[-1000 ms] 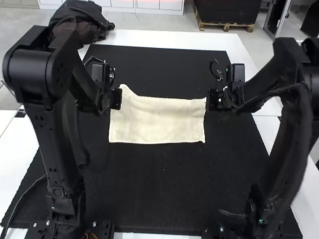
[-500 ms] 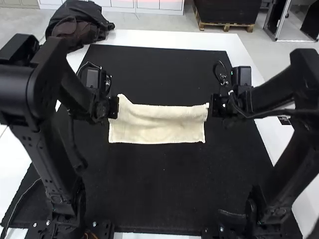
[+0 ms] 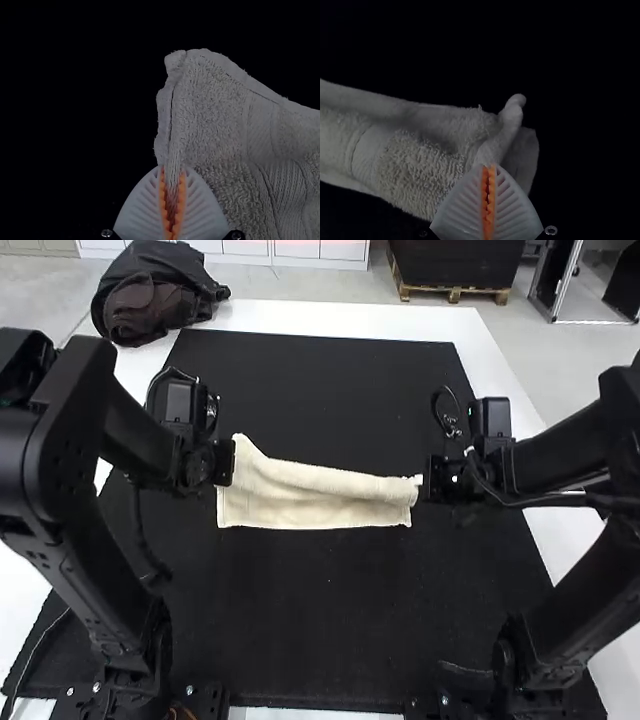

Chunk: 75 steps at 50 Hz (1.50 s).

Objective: Fold the towel.

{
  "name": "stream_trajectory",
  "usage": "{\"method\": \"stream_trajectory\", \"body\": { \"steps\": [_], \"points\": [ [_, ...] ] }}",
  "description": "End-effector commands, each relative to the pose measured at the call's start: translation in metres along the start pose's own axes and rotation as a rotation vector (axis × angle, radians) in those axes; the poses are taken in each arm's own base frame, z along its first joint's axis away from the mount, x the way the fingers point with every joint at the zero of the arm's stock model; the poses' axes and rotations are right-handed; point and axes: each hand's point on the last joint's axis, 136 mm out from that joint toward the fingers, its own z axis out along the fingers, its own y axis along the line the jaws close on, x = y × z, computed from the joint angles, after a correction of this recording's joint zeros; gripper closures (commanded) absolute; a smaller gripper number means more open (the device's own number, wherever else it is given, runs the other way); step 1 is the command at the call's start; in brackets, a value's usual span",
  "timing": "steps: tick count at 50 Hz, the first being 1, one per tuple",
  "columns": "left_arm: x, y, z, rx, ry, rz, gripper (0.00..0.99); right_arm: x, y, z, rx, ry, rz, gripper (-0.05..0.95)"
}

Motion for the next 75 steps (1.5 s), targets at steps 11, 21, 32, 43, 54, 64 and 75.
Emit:
{"method": "stream_trajectory", "body": {
  "steps": [11,21,32,43,54,64,75],
  "points": [
    [0.027,0.006,-0.009,-0.020,0.017,0.021,0.969,0.007,-0.001,-0.004,-0.006,-0.011,-0.009,0.92],
    [0.040,0.006,-0.011,-0.022,0.010,0.015,0.969,0.015,-0.006,0.006,-0.001,0.006,-0.020,0.92],
    [0.041,0.006,-0.012,-0.023,-0.008,0.027,0.877,0.027,-0.014,0.019,0.008,0.045,-0.005,0.92],
    [0.023,0.011,-0.013,-0.054,-0.076,0.026,0.034,0.015,-0.026,0.020,0.062,0.007,-0.010,0.44],
    [0.009,0.022,-0.016,-0.116,-0.117,0.027,0.023,0.010,-0.030,0.019,0.086,-0.004,-0.021,0.04],
    [-0.017,0.027,-0.026,-0.138,-0.204,0.016,0.025,-0.002,-0.031,0.014,0.111,-0.037,-0.062,0.00],
    [-0.026,0.028,-0.028,-0.139,-0.217,0.009,0.025,-0.020,-0.032,0.012,0.135,-0.078,-0.076,0.00]
  ]
}}
